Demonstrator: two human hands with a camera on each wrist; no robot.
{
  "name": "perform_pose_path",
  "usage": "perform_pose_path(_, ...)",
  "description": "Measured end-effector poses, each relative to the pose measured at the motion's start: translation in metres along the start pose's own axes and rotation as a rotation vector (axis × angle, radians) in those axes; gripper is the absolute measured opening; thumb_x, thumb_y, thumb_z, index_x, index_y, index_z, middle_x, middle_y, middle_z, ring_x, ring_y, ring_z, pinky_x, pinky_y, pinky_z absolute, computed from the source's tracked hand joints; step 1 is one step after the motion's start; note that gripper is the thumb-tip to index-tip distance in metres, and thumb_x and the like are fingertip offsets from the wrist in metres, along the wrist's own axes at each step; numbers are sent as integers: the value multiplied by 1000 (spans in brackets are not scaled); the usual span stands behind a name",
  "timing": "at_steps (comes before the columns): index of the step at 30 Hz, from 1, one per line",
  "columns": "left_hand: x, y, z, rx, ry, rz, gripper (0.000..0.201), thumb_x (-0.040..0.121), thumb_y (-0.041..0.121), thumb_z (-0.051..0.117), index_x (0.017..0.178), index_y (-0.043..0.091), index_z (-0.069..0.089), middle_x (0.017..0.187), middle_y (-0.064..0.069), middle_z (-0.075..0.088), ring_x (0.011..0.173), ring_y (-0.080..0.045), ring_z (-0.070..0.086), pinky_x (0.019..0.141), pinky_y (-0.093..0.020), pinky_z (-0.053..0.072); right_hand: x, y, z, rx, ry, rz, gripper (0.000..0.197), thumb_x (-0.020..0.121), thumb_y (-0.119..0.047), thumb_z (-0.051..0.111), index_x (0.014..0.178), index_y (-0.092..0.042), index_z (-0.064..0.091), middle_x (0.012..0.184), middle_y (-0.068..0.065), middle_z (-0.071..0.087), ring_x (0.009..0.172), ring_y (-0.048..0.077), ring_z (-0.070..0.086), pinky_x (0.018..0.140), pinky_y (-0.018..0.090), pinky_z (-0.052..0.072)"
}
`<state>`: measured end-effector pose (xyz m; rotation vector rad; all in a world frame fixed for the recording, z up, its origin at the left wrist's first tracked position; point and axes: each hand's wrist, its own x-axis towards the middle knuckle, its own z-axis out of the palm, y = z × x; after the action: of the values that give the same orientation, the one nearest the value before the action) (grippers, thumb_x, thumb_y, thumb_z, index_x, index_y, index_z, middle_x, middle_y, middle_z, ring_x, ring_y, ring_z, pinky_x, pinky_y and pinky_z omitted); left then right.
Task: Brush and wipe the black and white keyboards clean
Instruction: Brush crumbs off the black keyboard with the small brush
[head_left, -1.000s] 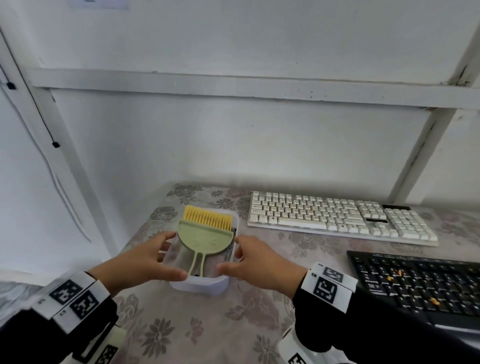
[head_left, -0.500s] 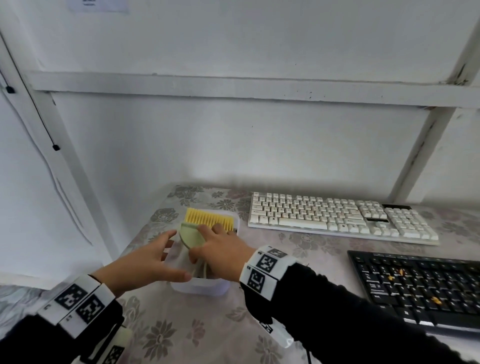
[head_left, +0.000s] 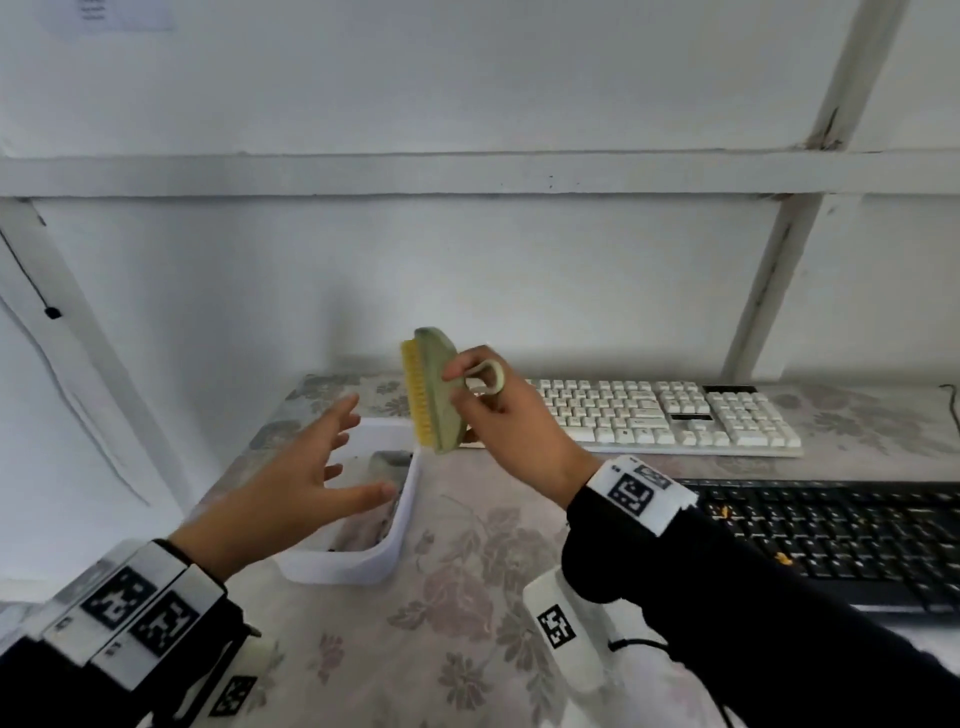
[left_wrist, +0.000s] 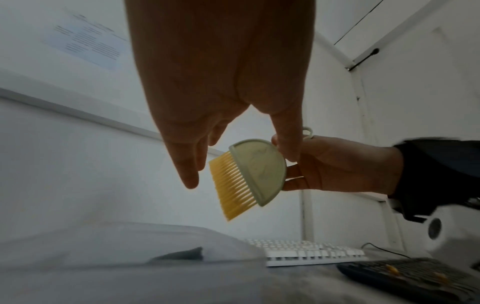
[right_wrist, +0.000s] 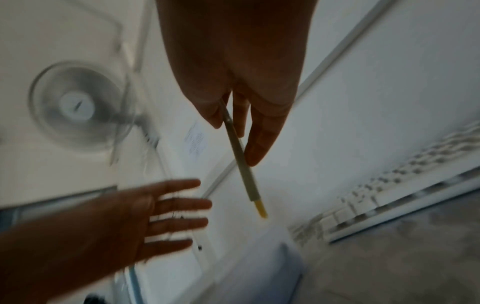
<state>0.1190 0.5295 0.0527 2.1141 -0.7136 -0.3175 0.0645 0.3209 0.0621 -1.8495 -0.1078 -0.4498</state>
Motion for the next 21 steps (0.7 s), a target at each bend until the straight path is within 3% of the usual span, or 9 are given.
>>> perform_pose_path(2, 5, 16, 19, 17, -38, 26, 138, 28, 91, 58, 146, 37, 13, 139, 18, 32, 123, -1, 35, 97, -19, 35, -11, -7, -36, 189, 83, 106, 22, 94, 0, 48, 89, -21, 54, 81, -2, 52, 64, 17, 52, 67, 44, 54)
perform_pose_path(8, 19, 57, 89, 67, -245, 40, 120, 43, 83, 62, 144, 43, 12, 140, 24, 27, 130, 0, 30, 102, -18, 33, -62, -12, -175, 360, 378, 256, 22, 87, 3, 57, 82, -18, 56, 74, 2, 59, 57, 14, 58, 50, 26, 52)
perform_pose_path(12, 29, 77, 138, 316, -399, 9, 142, 26, 100, 39, 147, 34, 7, 148, 19, 17, 136, -5, 26, 108, -22, 31, -103, 2, -283, 351, 581, 384, 24, 87, 1, 58, 75, -21, 56, 73, 3, 60, 56, 16, 59, 49, 23, 53)
perform_pose_path(15, 33, 87, 172, 456, -439, -17, 150, 20, 103, 27, 148, 27, 9, 149, 14, 16, 137, -7, 26, 110, -21, 27, -137, 20, -360, 313, 716, 502, 23, 89, -2, 55, 77, -21, 56, 65, 0, 63, 51, 13, 62, 46, 21, 53)
perform_pose_path(18, 34, 94, 200, 548, -456, -42, 139, 37, 96, 41, 150, 24, 3, 155, 8, 11, 138, -8, 24, 110, -20, 24, -174, 39, -423, 337, 841, 616, 21, 90, -4, 52, 80, -22, 58, 66, -1, 64, 44, 7, 62, 43, 22, 53)
perform_pose_path(21, 34, 103, 219, 490, -470, -109, 157, 18, 98, 40, 150, 21, 2, 153, 5, 17, 135, -10, 28, 108, -21, 29, -206, 55, -465, 331, 913, 708, 23, 91, -7, 49, 78, -25, 54, 50, -6, 59, 37, 3, 58, 51, 25, 53)
